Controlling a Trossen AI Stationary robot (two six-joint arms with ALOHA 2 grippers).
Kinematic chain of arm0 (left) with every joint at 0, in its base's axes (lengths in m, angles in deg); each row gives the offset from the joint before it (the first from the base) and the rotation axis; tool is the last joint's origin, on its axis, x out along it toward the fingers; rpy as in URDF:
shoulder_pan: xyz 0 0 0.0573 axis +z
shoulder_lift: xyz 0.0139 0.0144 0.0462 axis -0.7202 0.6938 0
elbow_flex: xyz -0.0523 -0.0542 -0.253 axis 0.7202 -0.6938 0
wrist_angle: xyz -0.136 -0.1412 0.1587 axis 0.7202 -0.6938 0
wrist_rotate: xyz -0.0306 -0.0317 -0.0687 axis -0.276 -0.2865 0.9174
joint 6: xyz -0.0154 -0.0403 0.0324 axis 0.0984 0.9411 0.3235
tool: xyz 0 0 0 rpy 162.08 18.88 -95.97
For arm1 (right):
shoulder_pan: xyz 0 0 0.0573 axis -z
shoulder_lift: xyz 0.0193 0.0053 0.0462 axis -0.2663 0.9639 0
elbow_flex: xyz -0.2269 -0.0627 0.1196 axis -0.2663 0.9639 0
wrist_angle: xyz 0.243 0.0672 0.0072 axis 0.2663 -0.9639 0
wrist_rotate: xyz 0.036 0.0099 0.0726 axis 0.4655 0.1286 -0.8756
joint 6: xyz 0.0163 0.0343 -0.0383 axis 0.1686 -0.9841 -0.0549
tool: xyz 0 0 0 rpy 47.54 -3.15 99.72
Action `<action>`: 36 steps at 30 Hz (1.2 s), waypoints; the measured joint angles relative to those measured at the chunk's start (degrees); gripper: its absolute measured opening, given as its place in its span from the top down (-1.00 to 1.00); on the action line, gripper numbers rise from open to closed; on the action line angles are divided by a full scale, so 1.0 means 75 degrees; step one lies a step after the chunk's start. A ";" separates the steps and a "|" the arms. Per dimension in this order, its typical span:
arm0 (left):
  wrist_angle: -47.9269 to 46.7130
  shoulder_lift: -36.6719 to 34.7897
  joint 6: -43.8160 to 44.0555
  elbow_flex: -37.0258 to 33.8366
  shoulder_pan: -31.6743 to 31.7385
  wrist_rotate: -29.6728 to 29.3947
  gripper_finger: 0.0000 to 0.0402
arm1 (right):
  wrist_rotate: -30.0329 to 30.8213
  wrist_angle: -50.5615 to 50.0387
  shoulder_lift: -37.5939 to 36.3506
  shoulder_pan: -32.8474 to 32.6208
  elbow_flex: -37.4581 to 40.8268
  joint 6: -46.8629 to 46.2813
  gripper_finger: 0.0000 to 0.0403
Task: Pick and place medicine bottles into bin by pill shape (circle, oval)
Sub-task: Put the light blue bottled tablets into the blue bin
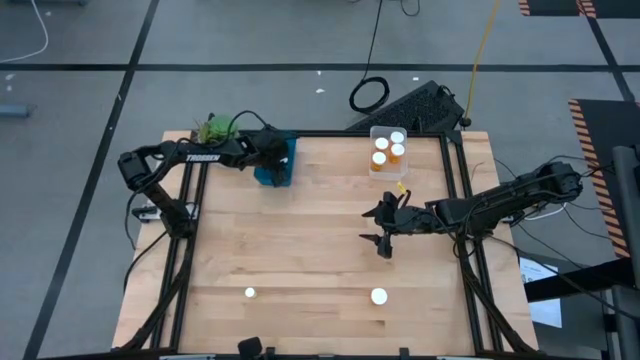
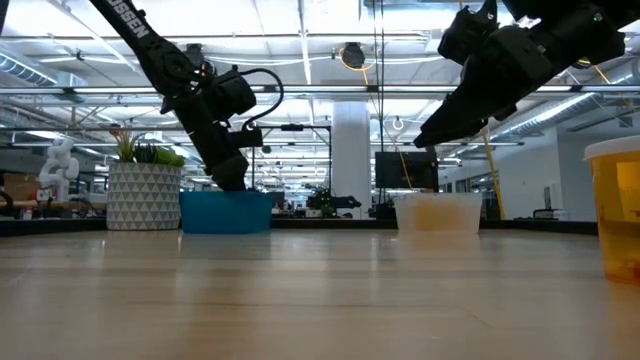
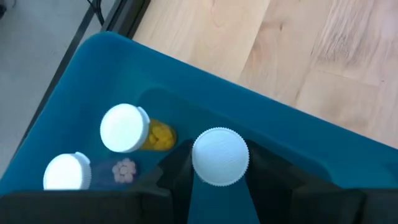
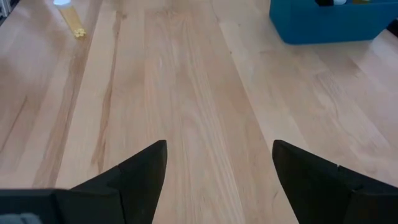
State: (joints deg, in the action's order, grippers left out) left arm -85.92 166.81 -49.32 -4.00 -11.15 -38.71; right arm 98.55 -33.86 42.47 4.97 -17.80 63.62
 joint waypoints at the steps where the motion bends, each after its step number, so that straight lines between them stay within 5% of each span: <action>1: 0.0003 0.0000 -0.0014 0.0001 0.0000 0.0000 0.33 | -0.0001 0.0016 0.0000 0.0000 0.0000 0.0006 -0.41; 36: -0.0085 0.0000 -0.0142 0.0005 0.0157 0.0023 0.33 | -0.0045 0.0044 0.0000 0.0000 0.0000 -0.0015 -0.41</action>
State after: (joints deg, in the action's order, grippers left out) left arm -86.56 166.81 -50.39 -3.97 -9.97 -38.54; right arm 98.21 -33.53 42.47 4.97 -17.80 63.51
